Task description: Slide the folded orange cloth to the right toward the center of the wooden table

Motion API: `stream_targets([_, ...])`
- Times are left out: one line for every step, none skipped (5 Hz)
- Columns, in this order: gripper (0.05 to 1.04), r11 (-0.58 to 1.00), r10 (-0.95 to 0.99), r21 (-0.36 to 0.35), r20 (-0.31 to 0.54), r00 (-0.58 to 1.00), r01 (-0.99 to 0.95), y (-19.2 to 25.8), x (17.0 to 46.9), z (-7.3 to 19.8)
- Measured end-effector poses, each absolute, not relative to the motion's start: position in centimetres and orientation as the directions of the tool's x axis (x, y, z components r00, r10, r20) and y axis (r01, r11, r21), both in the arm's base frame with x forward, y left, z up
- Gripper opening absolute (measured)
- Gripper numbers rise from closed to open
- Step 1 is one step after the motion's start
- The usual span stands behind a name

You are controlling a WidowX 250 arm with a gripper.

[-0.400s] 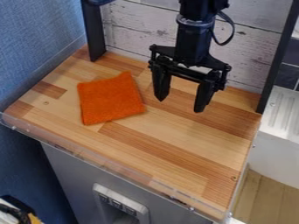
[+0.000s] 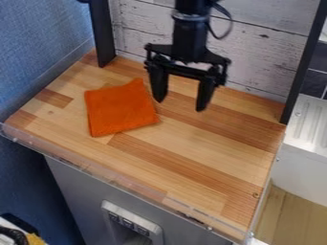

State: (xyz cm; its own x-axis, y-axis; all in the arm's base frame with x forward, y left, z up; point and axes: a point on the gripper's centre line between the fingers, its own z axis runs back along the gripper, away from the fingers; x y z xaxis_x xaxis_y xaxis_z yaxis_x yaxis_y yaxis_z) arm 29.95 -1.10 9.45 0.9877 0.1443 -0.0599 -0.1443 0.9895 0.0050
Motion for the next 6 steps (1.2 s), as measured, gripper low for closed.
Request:
stream_targets([0.993, 0.971, 0.239, -0.012, -0.029, 0.97, -0.24, 1.7, 30.9, 8.9])
stream_targets([0.994, 0.945, 0.325, -0.031, 0.005, 0.946, -0.325, 4.1, 31.5, 8.6])
stream_targets([0.998, 0.917, 0.397, -0.045, 0.026, 0.917, -0.396, 6.4, 31.7, 8.1])
stream_targets([0.999, 0.886, 0.463, -0.049, 0.042, 0.885, -0.461, 8.2, 31.7, 7.9])
stream_targets([0.971, 0.866, 0.5, -0.038, 0.043, 0.865, -0.499, 9.1, 31.8, 7.6])
stream_targets([0.696, 0.847, 0.532, -0.011, 0.049, 0.845, -0.532, 9.6, 32.0, 6.9])
